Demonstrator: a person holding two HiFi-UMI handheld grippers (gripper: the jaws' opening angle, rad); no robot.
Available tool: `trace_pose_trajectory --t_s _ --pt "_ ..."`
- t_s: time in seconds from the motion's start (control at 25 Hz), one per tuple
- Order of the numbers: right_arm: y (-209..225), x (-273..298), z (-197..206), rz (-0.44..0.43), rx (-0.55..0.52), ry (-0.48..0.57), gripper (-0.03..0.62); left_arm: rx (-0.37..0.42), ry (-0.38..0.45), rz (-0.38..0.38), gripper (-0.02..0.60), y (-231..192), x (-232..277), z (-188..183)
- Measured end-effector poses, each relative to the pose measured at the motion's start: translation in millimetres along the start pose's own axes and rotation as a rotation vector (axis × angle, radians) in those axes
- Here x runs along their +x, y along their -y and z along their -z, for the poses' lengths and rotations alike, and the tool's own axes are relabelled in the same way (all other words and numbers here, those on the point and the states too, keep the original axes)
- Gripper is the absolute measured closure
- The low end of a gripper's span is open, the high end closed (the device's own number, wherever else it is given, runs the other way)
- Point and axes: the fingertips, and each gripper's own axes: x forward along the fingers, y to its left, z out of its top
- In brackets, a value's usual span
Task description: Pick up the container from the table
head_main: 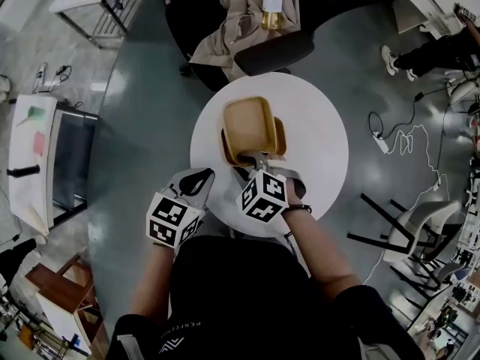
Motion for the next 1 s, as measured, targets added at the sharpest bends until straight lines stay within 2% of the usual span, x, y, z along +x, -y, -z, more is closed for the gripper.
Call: trace_pose_trajectory --t_s 0.28,1.0 --pt "-2.8 -1.5 -5.7 -0.011 -0.008 0.019 0.537 -0.018 0.007 -0.022 0.575 -2.0 -6.5 3.9" --pt "-2.1 -39.5 -19.5 0.062 0.032 0.141 0.569 0.014 0.062 -0.077 0.583 16.8 -20.9 -5.5"
